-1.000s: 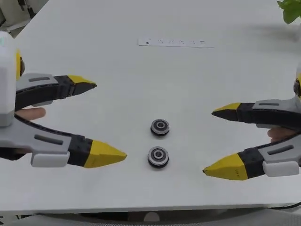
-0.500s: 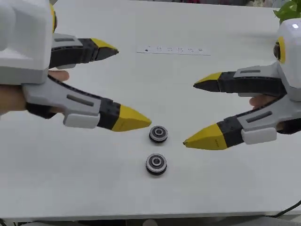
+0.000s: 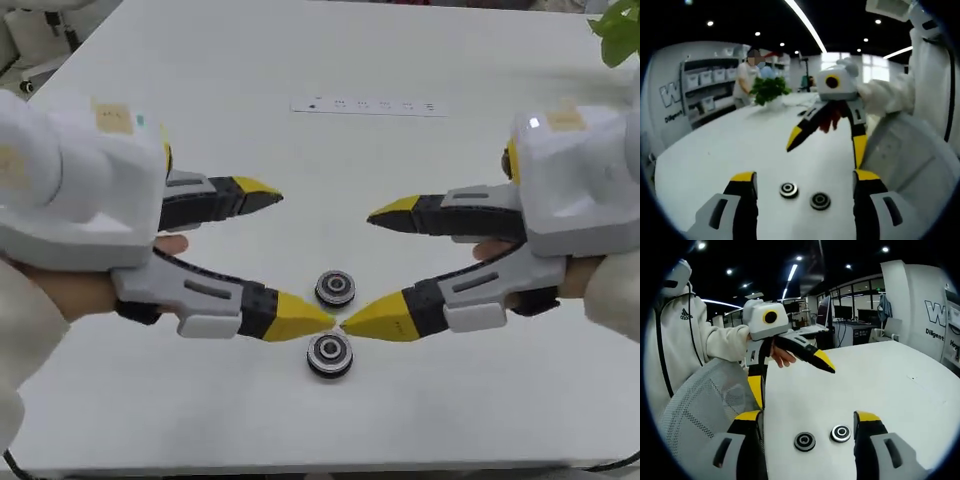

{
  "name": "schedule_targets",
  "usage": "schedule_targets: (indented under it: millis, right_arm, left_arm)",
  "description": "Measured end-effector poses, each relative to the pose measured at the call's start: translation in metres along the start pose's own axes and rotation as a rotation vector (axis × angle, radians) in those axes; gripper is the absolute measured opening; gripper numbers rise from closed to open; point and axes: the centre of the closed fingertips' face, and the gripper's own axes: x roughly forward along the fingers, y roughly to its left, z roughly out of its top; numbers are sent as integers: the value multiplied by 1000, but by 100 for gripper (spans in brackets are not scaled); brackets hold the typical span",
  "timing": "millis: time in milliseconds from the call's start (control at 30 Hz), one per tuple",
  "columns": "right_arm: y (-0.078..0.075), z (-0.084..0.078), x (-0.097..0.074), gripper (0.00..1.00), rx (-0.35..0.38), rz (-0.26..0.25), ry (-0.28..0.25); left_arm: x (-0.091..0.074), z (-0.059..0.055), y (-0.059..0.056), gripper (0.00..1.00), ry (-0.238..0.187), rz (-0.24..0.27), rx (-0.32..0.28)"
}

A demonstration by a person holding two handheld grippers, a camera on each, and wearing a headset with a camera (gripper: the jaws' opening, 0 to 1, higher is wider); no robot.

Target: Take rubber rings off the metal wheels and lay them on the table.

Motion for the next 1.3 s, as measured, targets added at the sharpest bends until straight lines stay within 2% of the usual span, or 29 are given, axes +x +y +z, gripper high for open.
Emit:
schedule_targets:
  millis: [67, 200, 233, 333, 500, 600, 700, 833, 1067, 1200, 1300]
  right_arm:
    - [-4, -8, 5, 70, 9, -5, -10]
    - [-10, -20, 12, 64, 22, -8, -23]
    - [-10, -21, 13, 64, 19, -7, -23]
    - [-12, -26, 15, 62, 20, -10, -19]
    - [-8, -41, 20, 56, 49, 26, 2]
    - [-6, -48, 23, 53, 69, 34, 10]
    - [-6, -63, 27, 47, 79, 39, 50]
    - [-3, -79, 31, 45, 80, 47, 103]
    - [-5, -83, 31, 39, 79, 31, 109]
    - [-1, -87, 33, 36, 68, 42, 127]
    - [2, -90, 34, 34, 58, 52, 141]
  left_arm:
    - [3, -3, 0, 77, -11, -10, -9]
    - [9, -4, 0, 74, -69, -21, -53]
    - [10, -6, -1, 73, -68, -25, -49]
    - [14, -15, -1, 69, -39, -18, -17]
    - [18, -20, 2, 64, -48, -11, -43]
    - [20, -25, 3, 62, -35, -7, -38]
    - [21, -29, 3, 60, -24, 1, -43]
    - [26, -35, 0, 55, -8, 0, -24]
    - [35, -43, -11, 47, 4, -35, -30]
    - [39, -49, -16, 43, 25, -45, -23]
    - [42, -58, -20, 41, 59, -57, -18]
